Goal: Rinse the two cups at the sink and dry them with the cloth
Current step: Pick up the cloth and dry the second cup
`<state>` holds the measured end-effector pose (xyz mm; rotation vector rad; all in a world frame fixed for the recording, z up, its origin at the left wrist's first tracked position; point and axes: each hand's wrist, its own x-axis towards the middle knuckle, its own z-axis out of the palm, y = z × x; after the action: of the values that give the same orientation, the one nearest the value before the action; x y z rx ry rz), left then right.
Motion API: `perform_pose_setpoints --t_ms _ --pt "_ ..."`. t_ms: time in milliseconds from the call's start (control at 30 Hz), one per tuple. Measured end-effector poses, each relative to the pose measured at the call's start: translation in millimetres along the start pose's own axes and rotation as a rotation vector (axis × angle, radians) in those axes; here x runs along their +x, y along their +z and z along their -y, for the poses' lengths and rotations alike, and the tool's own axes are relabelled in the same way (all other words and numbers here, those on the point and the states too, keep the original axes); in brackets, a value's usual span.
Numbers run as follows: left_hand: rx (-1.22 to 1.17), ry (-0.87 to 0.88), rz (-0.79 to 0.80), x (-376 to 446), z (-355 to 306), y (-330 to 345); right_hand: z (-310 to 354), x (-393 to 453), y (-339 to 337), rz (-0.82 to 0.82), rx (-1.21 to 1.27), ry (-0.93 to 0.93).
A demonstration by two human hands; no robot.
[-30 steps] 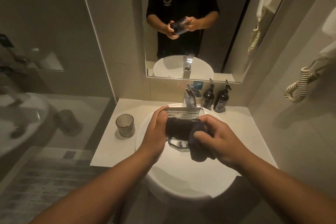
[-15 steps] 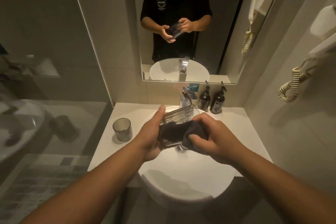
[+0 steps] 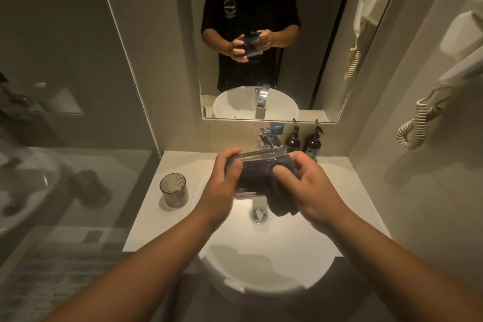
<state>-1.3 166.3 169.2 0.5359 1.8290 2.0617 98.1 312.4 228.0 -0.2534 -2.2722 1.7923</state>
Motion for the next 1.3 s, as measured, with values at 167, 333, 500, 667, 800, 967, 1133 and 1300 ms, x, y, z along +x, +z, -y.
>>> perform_pose_setpoints --t_ms 167,333,500,667,800,967,1133,1300 --pt "-0.254 -0.403 -0.009 6.8 -23.6 5.4 -8.5 -5.1 -8.4 0.152 -0.487 -0.256" --pt "-0.123 -0.071 -0.227 6.1 -13.9 16.5 -11.9 -8.9 1.0 0.046 -0.304 -0.213" --pt "0.321 0.333 -0.215 1.6 4.8 7.3 -10.6 -2.7 10.5 -0.064 0.232 0.141" --pt "0.303 0.194 -0.053 5.5 6.3 4.1 -9.5 4.2 2.0 -0.054 0.272 0.172" --pt "-0.17 -0.362 0.028 10.0 -21.4 9.0 -18.3 0.4 -6.1 0.042 -0.158 -0.055" --pt "0.095 -0.195 -0.045 18.5 -25.9 10.5 -29.8 -2.3 1.1 -0.016 -0.01 -0.001" --pt "0.542 0.128 0.033 23.1 -18.7 0.0 -34.7 1.4 14.7 -0.124 0.492 0.249" --pt "0.59 0.287 0.049 14.6 0.8 -13.0 -30.1 3.7 9.6 -0.067 0.545 0.257"
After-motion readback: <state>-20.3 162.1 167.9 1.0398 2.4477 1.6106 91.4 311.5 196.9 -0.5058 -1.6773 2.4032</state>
